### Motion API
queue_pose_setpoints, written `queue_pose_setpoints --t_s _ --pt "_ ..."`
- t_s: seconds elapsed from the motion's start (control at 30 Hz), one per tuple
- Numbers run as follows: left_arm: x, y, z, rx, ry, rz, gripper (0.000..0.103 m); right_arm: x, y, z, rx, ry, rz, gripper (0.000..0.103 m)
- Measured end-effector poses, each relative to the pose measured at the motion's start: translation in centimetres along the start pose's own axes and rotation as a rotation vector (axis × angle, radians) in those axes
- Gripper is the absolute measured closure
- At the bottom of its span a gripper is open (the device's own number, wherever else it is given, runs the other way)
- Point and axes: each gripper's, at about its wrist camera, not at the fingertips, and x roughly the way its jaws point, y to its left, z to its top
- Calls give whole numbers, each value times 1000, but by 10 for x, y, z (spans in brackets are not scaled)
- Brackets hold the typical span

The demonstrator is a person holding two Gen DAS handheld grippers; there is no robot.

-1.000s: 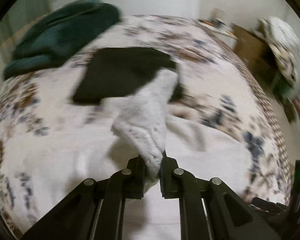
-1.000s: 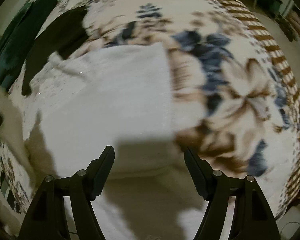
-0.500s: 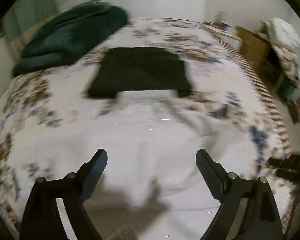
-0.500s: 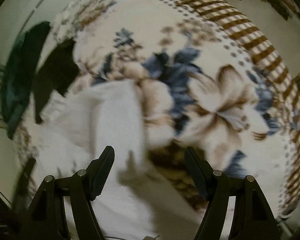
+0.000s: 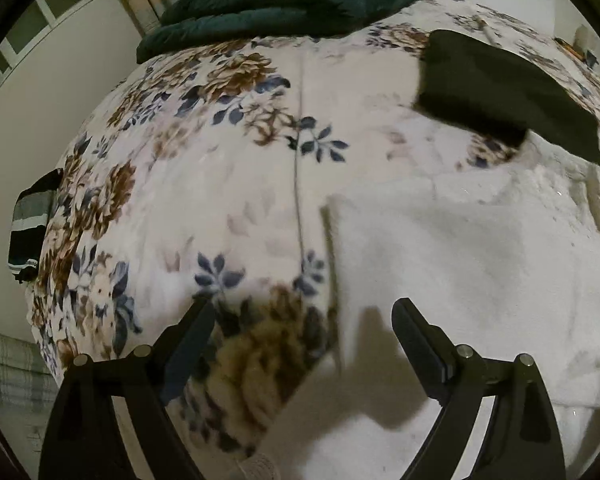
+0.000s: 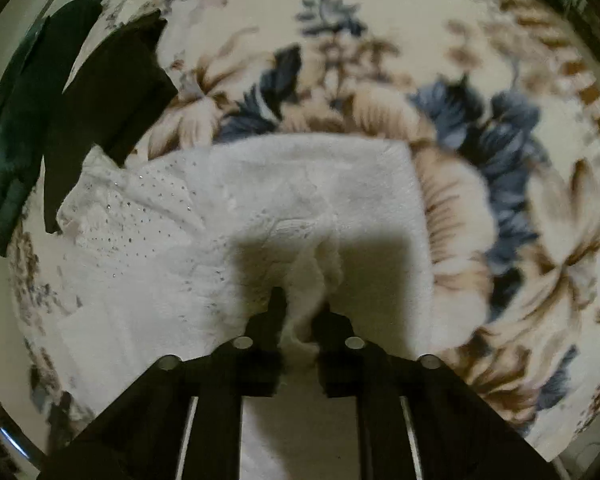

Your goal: Fold small clothes

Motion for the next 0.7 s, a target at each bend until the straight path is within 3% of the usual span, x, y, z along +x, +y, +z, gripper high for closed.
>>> queue_pose_setpoints --t_s 0.1,0.17,0.2,0.27,0.33,0.43,0.57,0.67,0.7 --pt "11 -2 12 -8 1 -18 12 -21 -11 -3 14 -84 -89 93" --pt "24 -10 21 19 11 -19 12 -16 -19 0 13 -37 -95 91" --pt "29 -13 24 33 16 -22 12 -10 -26 1 18 28 -54 89" --pt "31 -20 31 71 14 -39 12 -18 -35 -2 23 56 -11 73" --pt "22 -24 33 96 -26 -54 12 -40 -41 -10 -27 2 -52 53" --pt "13 -29 32 134 -47 -46 12 -57 -42 -35 -169 -18 -175 52" --pt "7 -37 25 146 -32 -63 12 -27 -27 -90 -410 90 -280 52" --pt "8 -48 19 178 -24 -61 12 2 -13 -109 -513 94 -308 52" --pt "9 -51 17 189 -21 -58 12 10 -12 -110 -520 63 -360 57"
